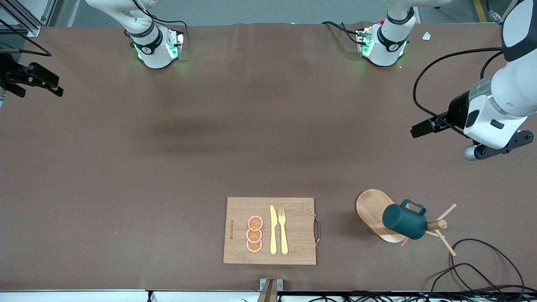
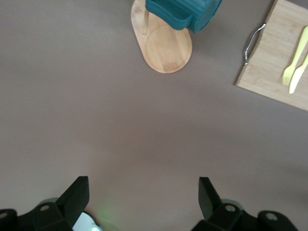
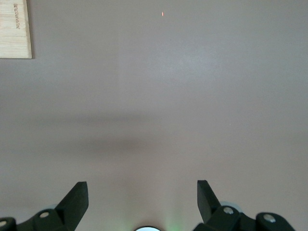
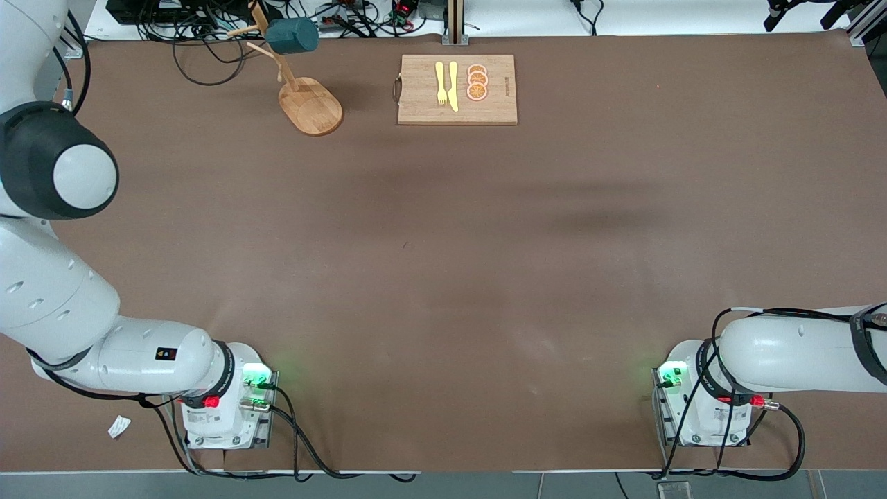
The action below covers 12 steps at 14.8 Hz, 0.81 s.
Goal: Pass cup and hang on rack
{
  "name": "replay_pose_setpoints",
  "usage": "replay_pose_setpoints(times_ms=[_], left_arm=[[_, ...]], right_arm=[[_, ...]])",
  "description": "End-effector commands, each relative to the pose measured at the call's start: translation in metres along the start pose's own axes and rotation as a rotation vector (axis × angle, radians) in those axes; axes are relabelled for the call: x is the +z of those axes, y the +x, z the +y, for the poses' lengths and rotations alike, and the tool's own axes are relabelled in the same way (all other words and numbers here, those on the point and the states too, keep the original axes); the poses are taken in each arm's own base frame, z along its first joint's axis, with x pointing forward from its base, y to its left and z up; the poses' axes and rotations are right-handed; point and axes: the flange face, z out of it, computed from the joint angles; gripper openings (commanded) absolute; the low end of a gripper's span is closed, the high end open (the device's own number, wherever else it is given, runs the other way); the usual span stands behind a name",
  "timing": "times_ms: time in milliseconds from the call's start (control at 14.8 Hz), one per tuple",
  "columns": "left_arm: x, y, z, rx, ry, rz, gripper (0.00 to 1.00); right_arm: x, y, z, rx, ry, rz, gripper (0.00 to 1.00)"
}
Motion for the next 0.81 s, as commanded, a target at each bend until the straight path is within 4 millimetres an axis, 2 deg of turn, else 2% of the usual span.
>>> replay_pose_setpoints(times_ms=[0, 203, 338, 676, 743], left_arm=[[-0.015, -0.019, -0.027, 0.081, 0.024, 0.026, 1.00], [-0.034, -0.034, -0.044, 0.187, 0.033, 0.063, 1.00], [-0.048, -0.039, -0.064, 0.250, 0.063, 0.106, 1.00], [-0.047, -0.068, -0.074, 0.265, 0.069, 0.095, 1.00], [-0.043, -0.076, -0.067, 0.274, 0.078, 0.098, 1.00]], right_arm=[[0.001, -0.003, 0.002, -0.010, -0.002, 0.000, 1.00], [0.000, -0.002, 0.002, -0.010, -0.003, 0.005, 1.00], [0.000, -0.002, 0.003, -0.009, -0.003, 0.009, 1.00], [0.000, -0.002, 0.004, -0.007, -0.004, 0.008, 1.00], [0.000, -0.002, 0.004, -0.007, -0.004, 0.008, 1.00]])
